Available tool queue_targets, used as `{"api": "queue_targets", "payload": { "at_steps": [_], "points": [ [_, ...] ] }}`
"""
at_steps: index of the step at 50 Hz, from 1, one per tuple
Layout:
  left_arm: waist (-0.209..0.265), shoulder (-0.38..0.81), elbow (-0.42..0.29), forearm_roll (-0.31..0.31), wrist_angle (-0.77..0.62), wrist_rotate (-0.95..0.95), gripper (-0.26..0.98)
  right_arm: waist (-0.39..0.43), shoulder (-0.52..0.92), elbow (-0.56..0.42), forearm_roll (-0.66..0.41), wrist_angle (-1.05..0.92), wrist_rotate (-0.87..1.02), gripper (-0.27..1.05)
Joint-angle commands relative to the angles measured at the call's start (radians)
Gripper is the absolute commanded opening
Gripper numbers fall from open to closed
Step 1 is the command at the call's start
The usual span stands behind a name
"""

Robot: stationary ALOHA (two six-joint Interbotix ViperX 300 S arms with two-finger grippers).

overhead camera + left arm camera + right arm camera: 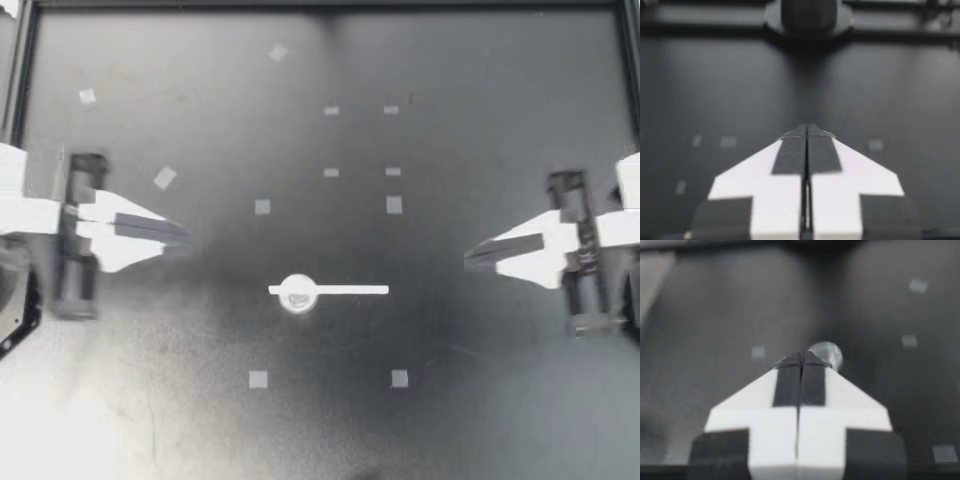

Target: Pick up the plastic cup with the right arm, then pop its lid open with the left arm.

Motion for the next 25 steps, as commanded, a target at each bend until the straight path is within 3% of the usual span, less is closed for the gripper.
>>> {"api": "queue_targets", "payload": {
  "at_steps": [1,10,25],
  "points": [
    [0.003,0.078,-0.049,-0.002,-0.031,0.002,-0.11,-0.003,0.1,-0.041,-0.002,-0.051,0.0,-0.09],
    [0.002,0.247,-0.098,-0.002,-0.04,0.0,-0.11,-0.003,0.333,-0.1,-0.003,-0.186,-0.005,0.01],
    [0.003,0.442,-0.11,-0.009,-0.094,-0.038,-0.11,-0.003,0.62,-0.222,-0.003,-0.227,0.002,0.58]
  ]
}}
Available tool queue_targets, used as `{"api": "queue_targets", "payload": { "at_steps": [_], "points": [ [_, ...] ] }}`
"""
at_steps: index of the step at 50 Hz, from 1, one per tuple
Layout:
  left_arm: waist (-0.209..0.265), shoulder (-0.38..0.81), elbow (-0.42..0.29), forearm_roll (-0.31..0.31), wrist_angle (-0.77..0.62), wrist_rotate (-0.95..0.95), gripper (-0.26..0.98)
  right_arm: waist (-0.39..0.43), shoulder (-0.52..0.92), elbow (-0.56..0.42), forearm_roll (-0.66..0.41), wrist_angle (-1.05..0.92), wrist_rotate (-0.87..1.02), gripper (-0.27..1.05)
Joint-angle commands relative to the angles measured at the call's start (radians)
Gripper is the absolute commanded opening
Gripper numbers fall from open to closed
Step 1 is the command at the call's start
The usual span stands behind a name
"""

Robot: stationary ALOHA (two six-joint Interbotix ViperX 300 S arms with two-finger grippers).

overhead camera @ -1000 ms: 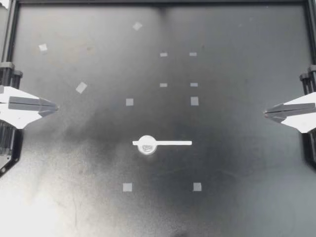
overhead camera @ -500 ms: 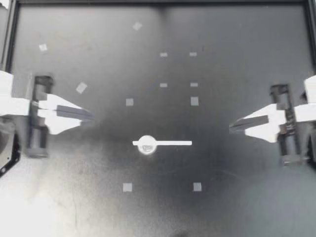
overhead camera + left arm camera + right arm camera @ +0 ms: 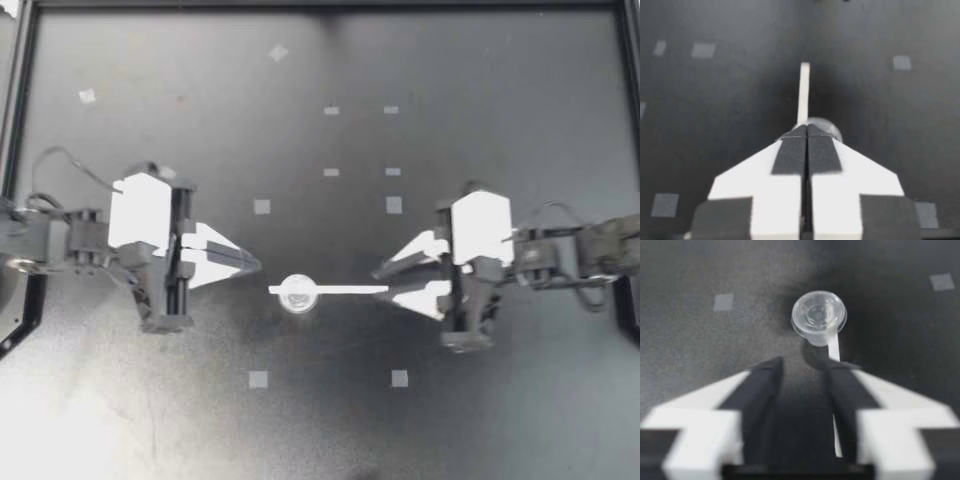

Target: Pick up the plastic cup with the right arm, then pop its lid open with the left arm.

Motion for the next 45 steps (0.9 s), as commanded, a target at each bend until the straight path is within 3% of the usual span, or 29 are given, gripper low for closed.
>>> {"api": "queue_targets", "payload": {
  "at_steps": [1,17,45],
  "points": [
    [0.002,0.025,-0.028,-0.002,-0.041,-0.002,-0.11,-0.003,0.048,-0.054,-0.002,-0.018,-0.002,0.61],
    [0.0,0.146,-0.066,-0.002,-0.049,-0.008,-0.12,-0.021,0.195,-0.133,-0.002,-0.003,-0.002,0.65],
    [-0.035,0.218,-0.095,0.0,-0.055,-0.031,-0.12,-0.021,0.31,-0.213,-0.002,0.003,-0.005,0.65]
  ]
}}
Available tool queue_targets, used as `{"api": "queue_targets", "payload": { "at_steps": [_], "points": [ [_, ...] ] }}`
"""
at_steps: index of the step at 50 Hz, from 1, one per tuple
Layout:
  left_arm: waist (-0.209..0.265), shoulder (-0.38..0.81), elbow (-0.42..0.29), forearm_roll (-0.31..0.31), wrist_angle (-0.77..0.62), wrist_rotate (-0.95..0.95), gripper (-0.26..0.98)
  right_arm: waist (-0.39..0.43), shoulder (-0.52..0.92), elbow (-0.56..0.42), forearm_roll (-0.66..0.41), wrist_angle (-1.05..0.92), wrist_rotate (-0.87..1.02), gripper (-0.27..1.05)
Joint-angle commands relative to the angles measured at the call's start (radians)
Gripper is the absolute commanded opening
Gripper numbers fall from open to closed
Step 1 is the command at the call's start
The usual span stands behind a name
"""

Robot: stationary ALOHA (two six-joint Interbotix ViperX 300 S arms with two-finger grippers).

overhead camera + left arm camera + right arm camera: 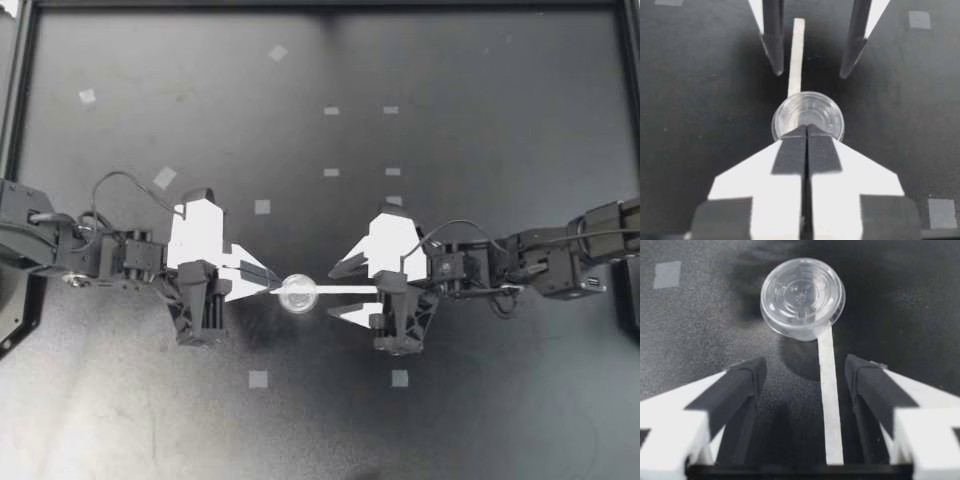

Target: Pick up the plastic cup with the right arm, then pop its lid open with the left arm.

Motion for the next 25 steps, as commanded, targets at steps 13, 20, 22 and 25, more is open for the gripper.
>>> {"api": "queue_targets", "payload": {
  "at_steps": [13,20,22,25],
  "points": [
    [-0.012,0.048,-0.048,0.0,-0.002,-0.002,-0.12,-0.011,0.015,-0.044,-0.002,-0.003,-0.003,0.65],
    [-0.014,0.049,-0.04,-0.002,-0.002,-0.005,-0.12,-0.011,0.021,-0.051,-0.002,-0.003,-0.003,0.65],
    [-0.012,0.049,-0.038,-0.002,-0.002,-0.008,-0.12,-0.012,0.025,-0.052,-0.002,-0.003,-0.003,0.65],
    [-0.014,0.049,-0.038,0.0,-0.002,-0.011,-0.12,-0.012,0.034,-0.06,-0.002,-0.003,-0.003,0.65]
  ]
}}
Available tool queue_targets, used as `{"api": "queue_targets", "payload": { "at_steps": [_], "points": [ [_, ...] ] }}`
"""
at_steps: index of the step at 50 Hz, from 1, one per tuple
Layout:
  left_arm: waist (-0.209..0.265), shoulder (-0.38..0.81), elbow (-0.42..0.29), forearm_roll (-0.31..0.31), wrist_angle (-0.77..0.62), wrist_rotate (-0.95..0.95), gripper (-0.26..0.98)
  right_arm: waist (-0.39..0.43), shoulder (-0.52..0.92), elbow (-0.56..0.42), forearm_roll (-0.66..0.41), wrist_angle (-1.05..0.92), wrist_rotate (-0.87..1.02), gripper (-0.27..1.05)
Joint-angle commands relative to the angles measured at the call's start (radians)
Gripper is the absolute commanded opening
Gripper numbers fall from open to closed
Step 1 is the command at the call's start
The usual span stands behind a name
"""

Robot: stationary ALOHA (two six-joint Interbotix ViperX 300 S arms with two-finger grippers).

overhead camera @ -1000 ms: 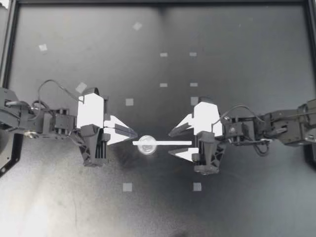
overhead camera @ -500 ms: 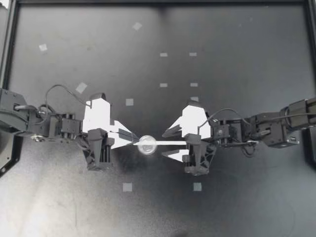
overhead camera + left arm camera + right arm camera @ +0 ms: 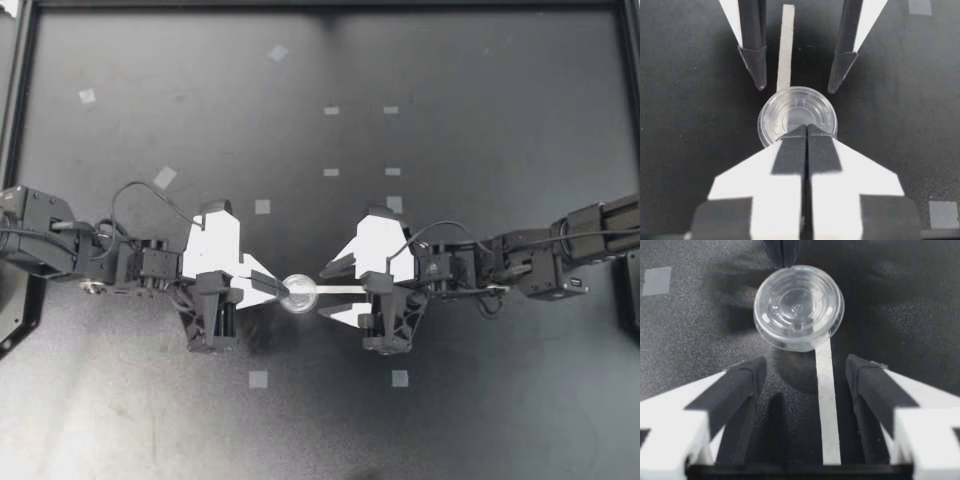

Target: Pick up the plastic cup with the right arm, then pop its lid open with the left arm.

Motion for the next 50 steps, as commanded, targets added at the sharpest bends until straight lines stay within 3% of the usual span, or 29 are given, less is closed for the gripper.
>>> {"api": "queue_targets", "payload": {
  "at_steps": [1,50],
  "points": [
    [-0.002,-0.012,-0.011,-0.002,-0.003,-0.002,-0.12,-0.006,-0.005,-0.025,-0.002,-0.005,-0.002,0.65],
    [-0.002,0.023,0.002,0.0,-0.003,-0.018,-0.12,-0.006,0.044,-0.094,-0.009,0.028,-0.003,0.65]
  ]
}}
